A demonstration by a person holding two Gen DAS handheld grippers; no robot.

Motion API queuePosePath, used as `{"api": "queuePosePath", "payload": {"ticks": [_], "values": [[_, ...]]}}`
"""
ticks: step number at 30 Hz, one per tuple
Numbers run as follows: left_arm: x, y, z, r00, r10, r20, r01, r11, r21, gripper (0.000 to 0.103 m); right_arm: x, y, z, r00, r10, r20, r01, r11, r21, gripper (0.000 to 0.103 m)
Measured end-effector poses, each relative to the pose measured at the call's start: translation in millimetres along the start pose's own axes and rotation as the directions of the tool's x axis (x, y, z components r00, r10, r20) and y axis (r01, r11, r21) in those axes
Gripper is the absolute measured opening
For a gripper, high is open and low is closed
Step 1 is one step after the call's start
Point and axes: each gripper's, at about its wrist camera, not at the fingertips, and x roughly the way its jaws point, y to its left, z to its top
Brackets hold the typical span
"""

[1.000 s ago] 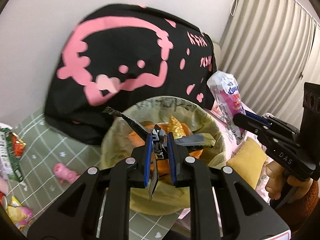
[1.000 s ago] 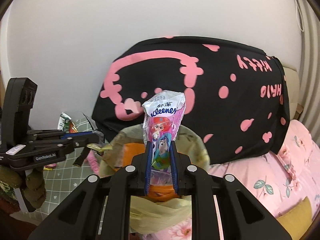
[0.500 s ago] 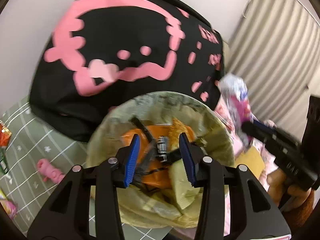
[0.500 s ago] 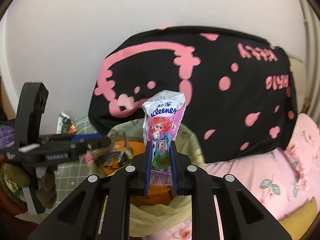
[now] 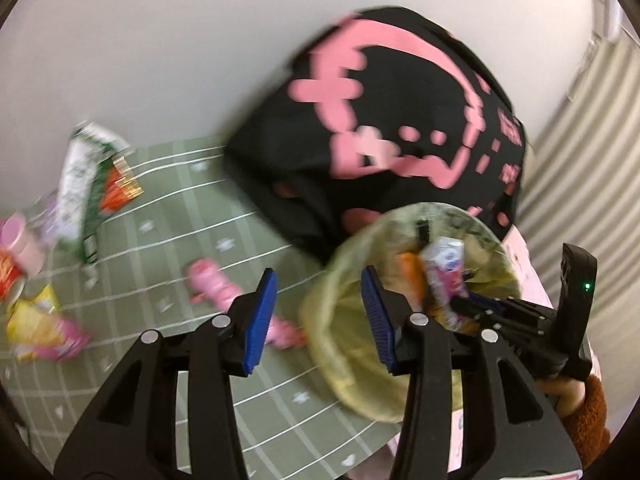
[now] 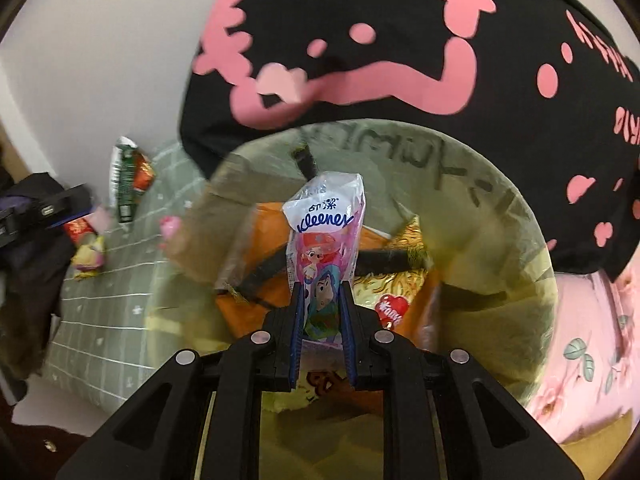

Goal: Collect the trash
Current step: 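Carry both items over the yellow trash bag and open both tools, then grasp the red paper cup with the left tool while the right tool grasps a pink wrapper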

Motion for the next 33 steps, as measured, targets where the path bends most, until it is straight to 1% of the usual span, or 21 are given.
{"api": "queuePosePath", "payload": {"ticks": [4, 6, 8, 9, 10, 11, 13, 14, 18, 21, 24, 27, 28, 31, 32, 33], "values": [[-10, 33, -9, 0.999, 0.040, -0.006, -0.040, 0.995, -0.088, 0.043, 12, -2, 1, 0.997, -0.064, -0.044, 0.063, 0.998, -0.024, 0.017], [-15, 46, -14, 0.999, 0.050, -0.005, -0.050, 0.991, -0.121, 0.044, 15, -1, 0, 0.996, -0.073, -0.059, 0.072, 0.997, -0.022, 0.017], [-19, 55, -17, 0.998, 0.062, -0.002, -0.061, 0.989, -0.132, 0.044, 14, 2, -2, 0.997, -0.067, -0.046, 0.067, 0.998, -0.009, 0.018], [-21, 58, -19, 0.998, 0.066, -0.001, -0.066, 0.989, -0.134, 0.044, 11, 3, -3, 0.998, -0.061, -0.033, 0.061, 0.998, 0.003, 0.019], [-23, 61, -21, 0.998, 0.070, -0.001, -0.069, 0.988, -0.135, 0.044, 9, 2, -4, 0.998, -0.056, -0.022, 0.056, 0.998, 0.011, 0.026], [-25, 66, -23, 0.997, 0.074, -0.001, -0.073, 0.988, -0.136, 0.045, 5, 3, -6, 0.999, -0.047, -0.005, 0.047, 0.999, 0.021, 0.036], [-27, 73, -27, 0.997, 0.079, -0.001, -0.079, 0.987, -0.137, 0.045, -5, 6, -8, 0.999, -0.036, 0.032, 0.035, 0.999, 0.038, 0.046], [-29, 77, -29, 0.997, 0.083, -0.002, -0.083, 0.987, -0.139, 0.046, -9, 8, -9, 0.998, -0.037, 0.045, 0.036, 0.998, 0.042, 0.049], [-32, 96, -37, 0.995, 0.095, -0.008, -0.095, 0.983, -0.160, 0.048, -29, 20, -7, 0.992, -0.060, 0.111, 0.054, 0.997, 0.059, 0.050], [-35, 114, -42, 0.993, 0.114, -0.007, -0.113, 0.976, -0.186, 0.048, -44, 33, -4, 0.985, -0.054, 0.166, 0.045, 0.997, 0.060, 0.050], [-42, 137, -47, 0.989, 0.147, -0.004, -0.143, 0.962, -0.231, 0.048, -56, 50, -2, 0.974, -0.006, 0.225, -0.004, 0.999, 0.040, 0.050], [-55, 164, -54, 0.982, 0.189, 0.008, -0.179, 0.940, -0.289, 0.048, -53, 73, 1, 0.965, 0.047, 0.257, -0.053, 0.998, 0.018, 0.052], [-60, 173, -56, 0.978, 0.209, 0.016, -0.194, 0.931, -0.311, 0.048, -49, 81, 2, 0.964, 0.070, 0.255, -0.074, 0.997, 0.006, 0.055], [-76, 200, -64, 0.963, 0.266, 0.036, -0.234, 0.896, -0.377, 0.048, -30, 107, 6, 0.967, 0.143, 0.211, -0.140, 0.990, -0.028, 0.055], [-83, 211, -68, 0.956, 0.291, 0.042, -0.250, 0.878, -0.408, 0.048, -24, 115, 7, 0.967, 0.156, 0.199, -0.151, 0.988, -0.042, 0.055], [-88, 220, -71, 0.951, 0.306, 0.044, -0.259, 0.867, -0.426, 0.048, -19, 123, 6, 0.968, 0.165, 0.189, -0.156, 0.986, -0.060, 0.055]]}}
